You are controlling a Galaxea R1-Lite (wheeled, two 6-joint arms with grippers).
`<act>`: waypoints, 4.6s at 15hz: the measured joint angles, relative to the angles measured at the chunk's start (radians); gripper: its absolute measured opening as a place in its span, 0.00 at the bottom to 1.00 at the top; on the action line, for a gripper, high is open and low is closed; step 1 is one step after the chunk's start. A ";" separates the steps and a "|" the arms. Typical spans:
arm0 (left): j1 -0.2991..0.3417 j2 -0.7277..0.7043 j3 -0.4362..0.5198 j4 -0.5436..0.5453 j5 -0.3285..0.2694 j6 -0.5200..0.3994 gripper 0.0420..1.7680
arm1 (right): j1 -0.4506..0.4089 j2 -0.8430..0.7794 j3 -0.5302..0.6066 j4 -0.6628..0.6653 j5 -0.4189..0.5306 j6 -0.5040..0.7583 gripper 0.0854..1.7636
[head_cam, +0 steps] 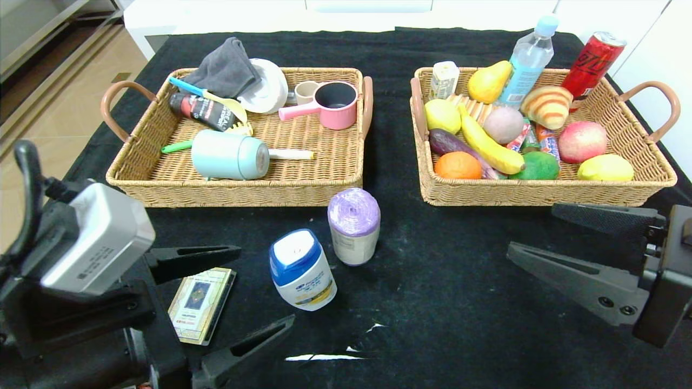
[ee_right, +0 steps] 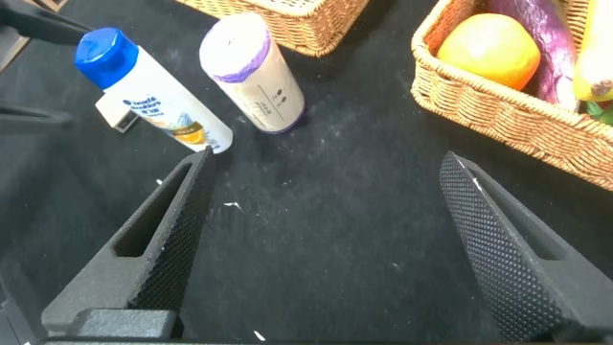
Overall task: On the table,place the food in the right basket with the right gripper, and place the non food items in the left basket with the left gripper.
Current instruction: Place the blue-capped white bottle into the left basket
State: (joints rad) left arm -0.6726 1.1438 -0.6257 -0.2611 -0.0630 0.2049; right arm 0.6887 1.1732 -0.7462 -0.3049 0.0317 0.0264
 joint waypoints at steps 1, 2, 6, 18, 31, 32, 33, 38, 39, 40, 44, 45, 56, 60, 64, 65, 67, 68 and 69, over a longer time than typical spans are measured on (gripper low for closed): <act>-0.010 0.020 0.007 -0.029 0.006 -0.004 0.97 | 0.001 0.000 0.000 0.000 0.000 0.000 0.96; -0.015 0.039 0.014 -0.052 0.014 -0.006 0.97 | 0.003 -0.001 0.000 0.000 0.000 0.000 0.96; -0.023 0.094 0.037 -0.160 0.036 -0.027 0.97 | 0.009 -0.004 0.001 0.000 0.000 0.001 0.96; -0.057 0.190 0.048 -0.263 0.101 -0.055 0.97 | 0.014 -0.005 0.003 0.000 0.000 0.001 0.96; -0.061 0.206 0.047 -0.265 0.113 -0.057 0.46 | 0.015 0.003 0.007 0.000 0.000 -0.001 0.96; -0.061 0.206 0.047 -0.265 0.113 -0.057 0.40 | 0.015 0.004 0.007 0.000 0.000 -0.001 0.96; -0.060 0.206 0.047 -0.264 0.114 -0.057 0.32 | 0.015 0.007 0.009 -0.001 0.000 -0.001 0.96; -0.061 0.205 0.053 -0.266 0.112 -0.050 0.32 | 0.019 0.013 0.013 0.000 0.000 -0.001 0.96; -0.061 0.204 0.054 -0.265 0.113 -0.050 0.32 | 0.019 0.013 0.013 -0.001 0.000 -0.001 0.96; -0.061 0.203 0.055 -0.265 0.112 -0.048 0.32 | 0.019 0.013 0.013 -0.001 0.000 -0.001 0.96; -0.061 0.201 0.057 -0.263 0.116 -0.047 0.32 | 0.019 0.014 0.016 -0.001 0.000 -0.001 0.96; -0.061 0.199 0.059 -0.263 0.116 -0.049 0.32 | 0.019 0.014 0.017 -0.002 0.000 -0.001 0.96; -0.020 0.049 -0.046 -0.057 0.168 -0.093 0.32 | 0.019 0.013 0.020 -0.021 0.000 -0.002 0.96; 0.021 0.021 -0.129 -0.069 0.241 -0.145 0.32 | 0.019 0.014 0.022 -0.021 0.000 -0.002 0.96; 0.037 0.027 -0.157 -0.168 0.269 -0.172 0.32 | 0.019 0.014 0.022 -0.022 0.000 -0.003 0.96; 0.045 0.029 -0.154 -0.191 0.267 -0.171 0.32 | 0.019 0.013 0.022 -0.022 0.000 -0.005 0.96; 0.067 0.032 -0.154 -0.201 0.258 -0.176 0.32 | 0.019 0.008 0.020 -0.023 0.000 -0.005 0.96; 0.079 0.038 -0.159 -0.202 0.251 -0.180 0.32 | 0.019 0.003 0.020 -0.023 0.000 -0.006 0.96; 0.089 0.048 -0.169 -0.201 0.243 -0.182 0.32 | 0.019 -0.002 0.019 -0.025 0.000 -0.009 0.96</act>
State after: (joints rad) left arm -0.5838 1.1915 -0.7947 -0.4621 0.1802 0.0226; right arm 0.7081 1.1709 -0.7277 -0.3296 0.0317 0.0177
